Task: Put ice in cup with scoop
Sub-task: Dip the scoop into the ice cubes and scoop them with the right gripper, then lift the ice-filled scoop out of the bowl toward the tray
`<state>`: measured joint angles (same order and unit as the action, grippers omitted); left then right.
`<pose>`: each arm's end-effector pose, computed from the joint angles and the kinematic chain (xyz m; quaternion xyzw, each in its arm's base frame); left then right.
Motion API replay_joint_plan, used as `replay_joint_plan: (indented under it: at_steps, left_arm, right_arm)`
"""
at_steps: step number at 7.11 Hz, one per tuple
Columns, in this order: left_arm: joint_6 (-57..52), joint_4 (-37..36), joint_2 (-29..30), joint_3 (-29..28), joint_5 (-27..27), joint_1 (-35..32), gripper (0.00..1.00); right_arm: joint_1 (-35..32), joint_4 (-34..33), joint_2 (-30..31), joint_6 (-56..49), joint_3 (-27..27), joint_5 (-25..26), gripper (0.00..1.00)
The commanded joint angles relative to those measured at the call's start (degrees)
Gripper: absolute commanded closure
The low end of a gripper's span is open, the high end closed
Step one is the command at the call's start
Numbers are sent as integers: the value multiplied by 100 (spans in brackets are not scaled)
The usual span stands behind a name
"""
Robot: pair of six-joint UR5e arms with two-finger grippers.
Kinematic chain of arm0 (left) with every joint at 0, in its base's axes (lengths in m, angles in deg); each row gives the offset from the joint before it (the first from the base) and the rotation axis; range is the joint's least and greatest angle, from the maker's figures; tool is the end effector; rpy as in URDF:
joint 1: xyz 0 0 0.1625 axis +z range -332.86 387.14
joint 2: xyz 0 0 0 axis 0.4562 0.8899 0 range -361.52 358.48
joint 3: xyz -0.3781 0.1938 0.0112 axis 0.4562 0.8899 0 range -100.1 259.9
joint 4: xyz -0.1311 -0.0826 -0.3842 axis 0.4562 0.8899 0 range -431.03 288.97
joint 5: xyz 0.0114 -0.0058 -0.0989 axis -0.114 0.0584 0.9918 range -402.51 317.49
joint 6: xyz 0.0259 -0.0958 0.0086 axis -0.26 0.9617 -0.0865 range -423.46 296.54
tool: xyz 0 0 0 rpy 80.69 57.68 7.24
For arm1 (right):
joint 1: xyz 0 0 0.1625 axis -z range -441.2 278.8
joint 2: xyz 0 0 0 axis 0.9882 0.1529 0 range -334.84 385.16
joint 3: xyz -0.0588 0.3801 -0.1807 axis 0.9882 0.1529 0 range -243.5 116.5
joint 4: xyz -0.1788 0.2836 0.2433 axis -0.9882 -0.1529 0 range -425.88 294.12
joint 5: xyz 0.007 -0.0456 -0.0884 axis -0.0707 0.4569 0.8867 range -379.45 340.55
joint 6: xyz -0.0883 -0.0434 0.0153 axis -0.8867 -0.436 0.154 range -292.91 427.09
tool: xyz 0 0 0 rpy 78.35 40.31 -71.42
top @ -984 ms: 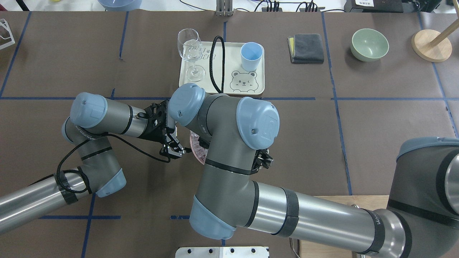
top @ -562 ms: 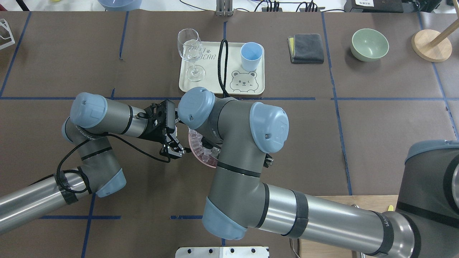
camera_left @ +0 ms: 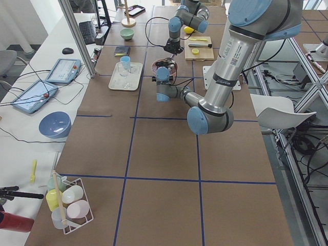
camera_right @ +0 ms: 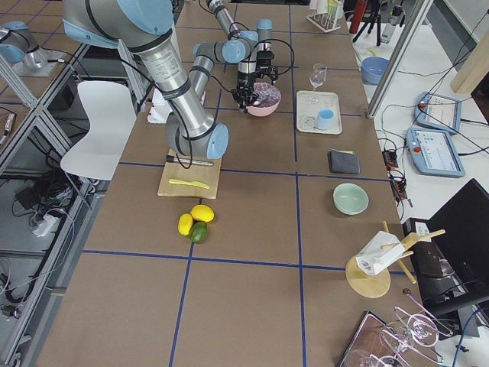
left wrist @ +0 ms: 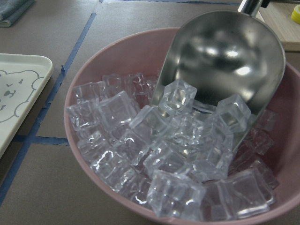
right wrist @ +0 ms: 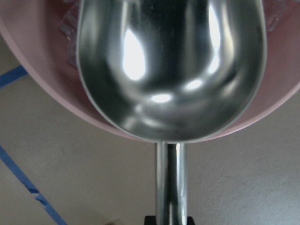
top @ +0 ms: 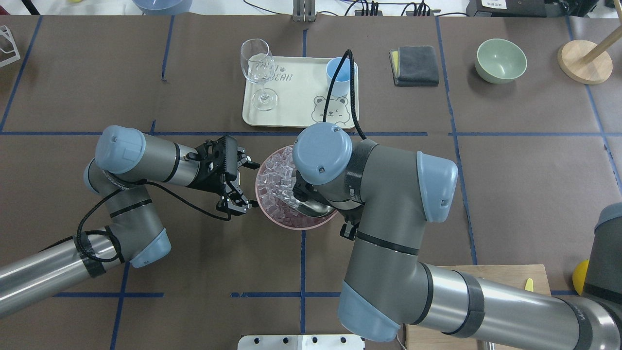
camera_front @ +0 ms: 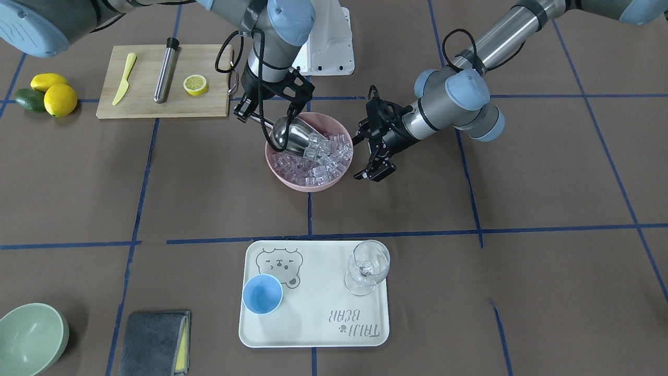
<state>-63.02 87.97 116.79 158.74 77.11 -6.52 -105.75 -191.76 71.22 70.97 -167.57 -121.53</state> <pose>0.5106 -0.4410 0.3274 0.4921 0.4782 0.4852 0.5421 -0.5279 -0.3648 0.1884 0.0982 -0.1935 -0.5168 0.8281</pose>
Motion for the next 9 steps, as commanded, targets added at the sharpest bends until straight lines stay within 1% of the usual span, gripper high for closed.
replay_joint_plan:
  at_steps: [1, 2, 3, 5, 7, 9]
  left_arm:
    - [0, 0, 0, 0, 0, 0, 0]
    - [0, 0, 9, 0, 0, 0, 0]
    - [0, 0, 17, 0, 0, 0, 0]
    - [0, 0, 18, 0, 0, 0, 0]
    - [0, 9, 18, 0, 9, 0, 0]
    - [0, 9, 18, 0, 9, 0, 0]
  right_arm:
    - [-190, 116, 174, 225, -524, -58, 100]
    - [-209, 125, 280, 766, -728, -127, 100]
    - [-243, 229, 333, 815, -851, -163, 100]
    - [-515, 248, 394, 938, -1123, -461, 100]
    - [-988, 231, 430, 1656, -1178, -995, 100]
    - [-1367, 178, 395, 2446, -1169, -1235, 100]
